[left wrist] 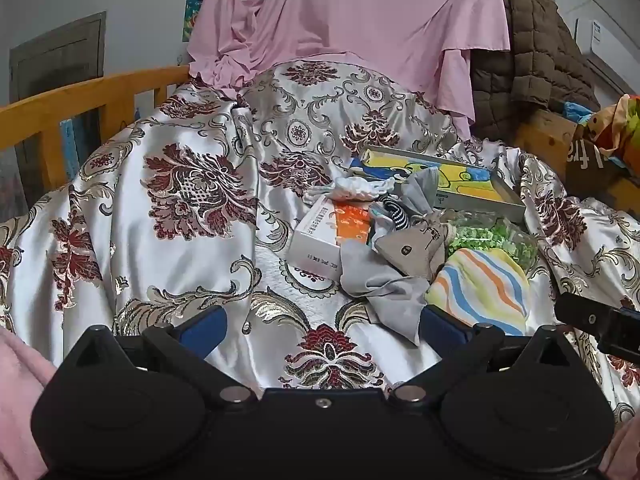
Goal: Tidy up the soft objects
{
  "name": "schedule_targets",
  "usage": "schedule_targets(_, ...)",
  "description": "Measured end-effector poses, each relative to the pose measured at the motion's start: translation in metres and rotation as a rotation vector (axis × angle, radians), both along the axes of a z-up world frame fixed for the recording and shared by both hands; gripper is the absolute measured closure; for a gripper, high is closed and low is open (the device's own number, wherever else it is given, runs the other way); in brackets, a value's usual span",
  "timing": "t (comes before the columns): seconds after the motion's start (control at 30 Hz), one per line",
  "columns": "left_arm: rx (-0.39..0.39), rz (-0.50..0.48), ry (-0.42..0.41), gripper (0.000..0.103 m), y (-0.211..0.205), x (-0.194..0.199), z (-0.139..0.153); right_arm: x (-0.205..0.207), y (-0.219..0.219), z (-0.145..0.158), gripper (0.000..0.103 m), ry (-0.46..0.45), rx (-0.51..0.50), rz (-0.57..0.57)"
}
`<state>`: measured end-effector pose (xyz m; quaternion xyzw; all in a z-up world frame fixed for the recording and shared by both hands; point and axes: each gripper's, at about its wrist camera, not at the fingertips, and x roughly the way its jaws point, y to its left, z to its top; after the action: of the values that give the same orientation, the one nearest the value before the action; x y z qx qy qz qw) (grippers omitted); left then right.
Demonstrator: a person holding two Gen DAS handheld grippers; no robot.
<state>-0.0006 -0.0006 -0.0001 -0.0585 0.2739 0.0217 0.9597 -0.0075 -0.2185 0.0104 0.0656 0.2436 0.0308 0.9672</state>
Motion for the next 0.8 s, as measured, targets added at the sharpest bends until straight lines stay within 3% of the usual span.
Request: schedule_targets(0.8, -0.014, 0.002, 0.010, 0.001, -0.0020, 0.0011, 0.0039, 0.0014, 0.0013, -0.0019, 0.000, 0.012, 0.004, 0.011)
